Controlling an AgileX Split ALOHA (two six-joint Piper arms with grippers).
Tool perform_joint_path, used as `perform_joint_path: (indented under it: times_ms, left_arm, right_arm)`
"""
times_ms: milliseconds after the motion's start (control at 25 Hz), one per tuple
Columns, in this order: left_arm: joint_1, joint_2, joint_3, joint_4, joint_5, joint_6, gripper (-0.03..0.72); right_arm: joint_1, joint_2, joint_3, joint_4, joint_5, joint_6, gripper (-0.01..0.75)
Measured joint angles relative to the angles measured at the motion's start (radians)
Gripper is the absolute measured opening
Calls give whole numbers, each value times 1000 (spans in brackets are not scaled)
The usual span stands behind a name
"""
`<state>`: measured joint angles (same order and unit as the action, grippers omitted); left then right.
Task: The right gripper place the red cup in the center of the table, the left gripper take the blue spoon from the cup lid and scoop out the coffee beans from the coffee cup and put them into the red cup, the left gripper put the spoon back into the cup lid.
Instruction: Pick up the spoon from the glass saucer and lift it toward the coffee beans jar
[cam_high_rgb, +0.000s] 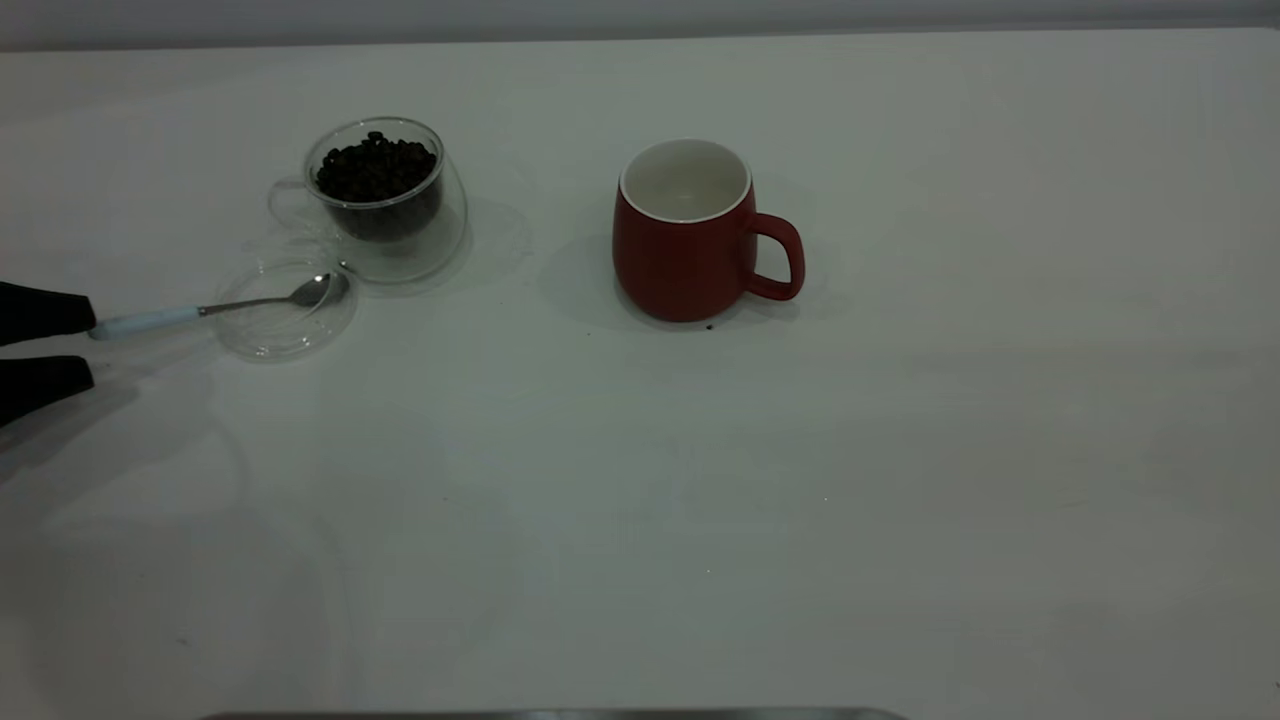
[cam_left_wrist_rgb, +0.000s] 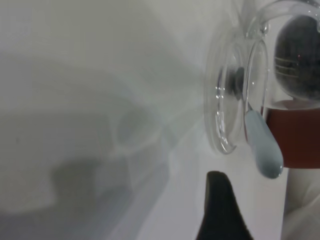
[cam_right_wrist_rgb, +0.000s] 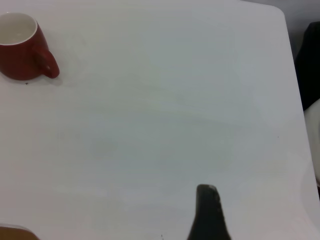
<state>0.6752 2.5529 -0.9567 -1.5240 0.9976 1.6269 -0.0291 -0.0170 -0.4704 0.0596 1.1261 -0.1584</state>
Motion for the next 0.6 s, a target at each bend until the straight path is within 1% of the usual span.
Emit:
perform_joint_path:
  times_ms: [360,480,600]
  left_arm:
    - [-2,4,-30,1,17,6,537]
    - [-24,4,-64,6,23,-21,536]
    - [-65,5,-98,22,22,-54,535]
  right_arm:
    - [0,0,0,0,0,0,587]
    - [0,0,0,0,0,0,587]
    - [0,0,0,0,0,0,587]
